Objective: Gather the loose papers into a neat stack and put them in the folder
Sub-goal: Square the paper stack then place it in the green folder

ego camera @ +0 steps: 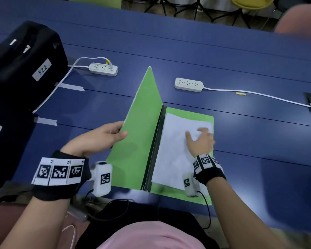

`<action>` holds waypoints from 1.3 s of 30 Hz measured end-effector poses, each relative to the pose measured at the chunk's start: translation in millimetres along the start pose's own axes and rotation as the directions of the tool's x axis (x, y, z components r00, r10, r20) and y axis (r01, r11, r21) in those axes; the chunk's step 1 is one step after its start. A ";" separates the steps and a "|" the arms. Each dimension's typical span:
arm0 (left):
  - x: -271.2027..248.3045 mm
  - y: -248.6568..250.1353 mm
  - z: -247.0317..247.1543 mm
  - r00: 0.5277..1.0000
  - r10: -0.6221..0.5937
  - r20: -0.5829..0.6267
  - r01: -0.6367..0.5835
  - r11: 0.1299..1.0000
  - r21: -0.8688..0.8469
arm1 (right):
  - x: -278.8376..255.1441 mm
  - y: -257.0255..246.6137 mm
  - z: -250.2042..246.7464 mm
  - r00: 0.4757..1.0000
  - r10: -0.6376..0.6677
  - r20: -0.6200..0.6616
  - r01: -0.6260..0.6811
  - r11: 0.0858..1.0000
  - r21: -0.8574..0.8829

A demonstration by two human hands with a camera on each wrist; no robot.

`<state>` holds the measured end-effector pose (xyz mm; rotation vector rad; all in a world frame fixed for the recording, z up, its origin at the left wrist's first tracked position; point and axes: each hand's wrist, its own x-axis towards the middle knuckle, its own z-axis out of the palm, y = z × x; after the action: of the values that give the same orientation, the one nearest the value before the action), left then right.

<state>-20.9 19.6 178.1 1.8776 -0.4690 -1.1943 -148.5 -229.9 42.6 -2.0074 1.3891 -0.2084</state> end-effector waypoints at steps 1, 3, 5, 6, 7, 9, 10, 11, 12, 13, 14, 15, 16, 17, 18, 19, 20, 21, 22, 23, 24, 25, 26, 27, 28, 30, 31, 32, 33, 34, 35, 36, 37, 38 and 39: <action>-0.7 5.2 6.5 1.000 0.024 0.008 -0.024 1.000 0.019 | -5.4 -18.4 -0.5 0.991 -0.106 0.087 0.096 0.989 0.111; 0.2 11.6 22.6 0.998 0.065 0.008 -0.065 0.995 0.081 | -23.7 -59.6 -5.5 0.922 -0.307 0.235 0.239 0.931 0.277; 2.8 14.7 41.3 0.994 0.102 0.022 -0.105 0.964 0.245 | -40.3 -88.0 -7.2 0.839 -0.442 0.316 0.361 0.888 0.284; 2.9 17.3 50.2 0.995 0.092 0.026 -0.095 0.946 0.310 | -44.8 -95.5 -7.4 0.813 -0.470 0.344 0.393 0.878 0.272; 0.7 21.6 59.1 0.997 0.073 0.024 -0.077 0.941 0.330 | -45.2 -97.4 -7.3 0.800 -0.478 0.363 0.408 0.876 0.257; -2.5 27.4 70.7 0.996 0.076 0.037 -0.082 0.980 0.180 | -40.0 -92.3 -14.8 0.796 -0.475 0.375 0.400 0.878 0.263; -3.2 29.3 72.7 0.997 0.060 0.050 -0.065 0.993 0.100 | -34.3 -86.4 -21.6 0.800 -0.467 0.378 0.382 0.881 0.279; -5.5 33.3 73.1 0.997 0.047 0.064 -0.050 0.998 0.046 | -26.5 -79.2 -29.6 0.803 -0.460 0.380 0.360 0.881 0.306; -4.9 33.5 72.0 0.997 0.038 0.068 -0.039 0.999 0.018 | -17.9 -71.3 -38.0 0.802 -0.458 0.383 0.344 0.878 0.332; -1.5 28.9 69.7 0.998 0.028 0.057 -0.028 1.000 -0.001 | -9.1 -61.1 -46.5 0.803 -0.443 0.398 0.325 0.886 0.330; 5.5 21.3 66.6 0.999 -0.008 0.033 0.009 1.000 -0.019 | -0.4 -49.6 -54.9 0.805 -0.423 0.416 0.308 0.897 0.317; 14.6 11.7 64.1 0.999 -0.044 0.003 0.044 0.999 -0.030 | 9.6 -34.6 -63.2 0.813 -0.376 0.444 0.269 0.920 0.286; 25.7 -0.8 61.9 0.995 -0.101 -0.018 0.100 0.994 -0.051 | 21.6 -15.5 -68.6 0.823 -0.316 0.473 0.217 0.943 0.253; 37.5 -13.4 61.1 0.985 -0.169 -0.028 0.166 0.983 -0.083 | 31.8 4.0 -72.6 0.835 -0.249 0.492 0.156 0.963 0.222; 49.5 -26.4 62.0 0.970 -0.243 -0.033 0.238 0.965 -0.109 | 41.7 24.8 -75.2 0.848 -0.185 0.496 0.103 0.977 0.187; 61.3 -37.5 65.1 0.951 -0.308 -0.025 0.302 0.944 -0.130 | 50.5 45.0 -76.6 0.864 -0.119 0.489 0.056 0.988 0.141; 71.4 -45.2 69.5 0.932 -0.362 -0.028 0.356 0.926 -0.129 | 57.5 63.4 -77.0 0.876 -0.072 0.476 0.027 0.995 0.101; 82.1 -51.5 75.2 0.918 -0.395 -0.041 0.388 0.915 -0.110 | 61.6 78.1 -76.9 0.885 -0.034 0.464 0.010 0.999 0.054; 90.7 -54.2 82.1 0.906 -0.419 -0.062 0.414 0.907 -0.079 | 63.8 89.2 -75.7 0.889 0.006 0.458 -0.015 1.000 0.017; 98.8 -56.4 89.6 0.900 -0.428 -0.085 0.425 0.904 -0.043 | 65.3 99.8 -72.0 0.892 0.040 0.450 -0.041 0.999 -0.008; 104.2 -55.5 97.7 0.899 -0.426 -0.103 0.427 0.904 -0.017 | 64.1 106.4 -68.3 0.893 0.074 0.443 -0.077 0.997 -0.012; 113.2 -58.5 105.9 0.901 -0.414 -0.128 0.417 0.909 -0.005 | 62.9 112.4 -63.8 0.898 0.104 0.428 -0.107 0.994 -0.016; 118.9 -57.9 113.3 0.900 -0.408 -0.151 0.413 0.911 0.004 | 60.7 116.7 -58.6 0.905 0.142 0.402 -0.140 0.990 -0.033; 125.8 -59.9 120.1 0.904 -0.392 -0.171 0.398 0.917 0.002 | 58.2 120.6 -53.8 0.911 0.178 0.373 -0.166 0.984 -0.064; 130.9 -60.8 126.4 0.904 -0.385 -0.186 0.390 0.921 -0.009 | 54.5 122.5 -50.1 0.913 0.223 0.341 -0.197 0.974 -0.110; 134.9 -59.2 136.0 0.901 -0.377 -0.214 0.378 0.925 -0.037 | 45.4 121.3 -43.0 0.913 0.276 0.300 -0.232 0.957 -0.176; 137.0 -59.7 139.1 0.898 -0.375 -0.229 0.376 0.926 -0.043 | 41.2 117.9 -38.7 0.916 0.279 0.290 -0.233 0.955 -0.183; 137.1 -58.5 141.1 0.894 -0.380 -0.239 0.382 0.923 -0.042 | 37.9 113.4 -33.5 0.914 0.286 0.288 -0.239 0.952 -0.189; 138.8 -60.3 141.5 0.895 -0.372 -0.245 0.373 0.927 -0.044 | 35.7 108.7 -27.2 0.914 0.291 0.284 -0.242 0.951 -0.195; 138.1 -59.6 141.0 0.891 -0.384 -0.241 0.383 0.922 -0.052 | 33.4 103.2 -22.2 0.909 0.306 0.284 -0.255 0.946 -0.202; 141.2 -63.1 139.1 0.887 -0.389 -0.250 0.384 0.921 -0.068 | 32.0 96.8 -18.4 0.905 0.317 0.283 -0.264 0.942 -0.209; 140.6 -63.0 135.8 0.881 -0.398 -0.256 0.389 0.917 -0.085 | 32.5 91.9 -14.6 0.900 0.328 0.287 -0.273 0.938 -0.214; 142.4 -64.8 131.4 0.876 -0.400 -0.271 0.386 0.917 -0.105 | 33.3 86.5 -13.1 0.895 0.333 0.295 -0.277 0.936 -0.217; 142.8 -64.8 125.6 0.868 -0.411 -0.278 0.390 0.912 -0.130 | 35.7 82.0 -11.4 0.890 0.331 0.315 -0.274 0.938 -0.212; 145.9 -67.4 119.3 0.864 -0.406 -0.299 0.379 0.914 -0.145 | 37.6 77.0 -10.5 0.886 0.321 0.336 -0.261 0.942 -0.210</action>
<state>-63.6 -94.7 19.5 2.1082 0.1542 -1.1035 -196.9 -283.0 -5.2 -1.8090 1.4714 0.4073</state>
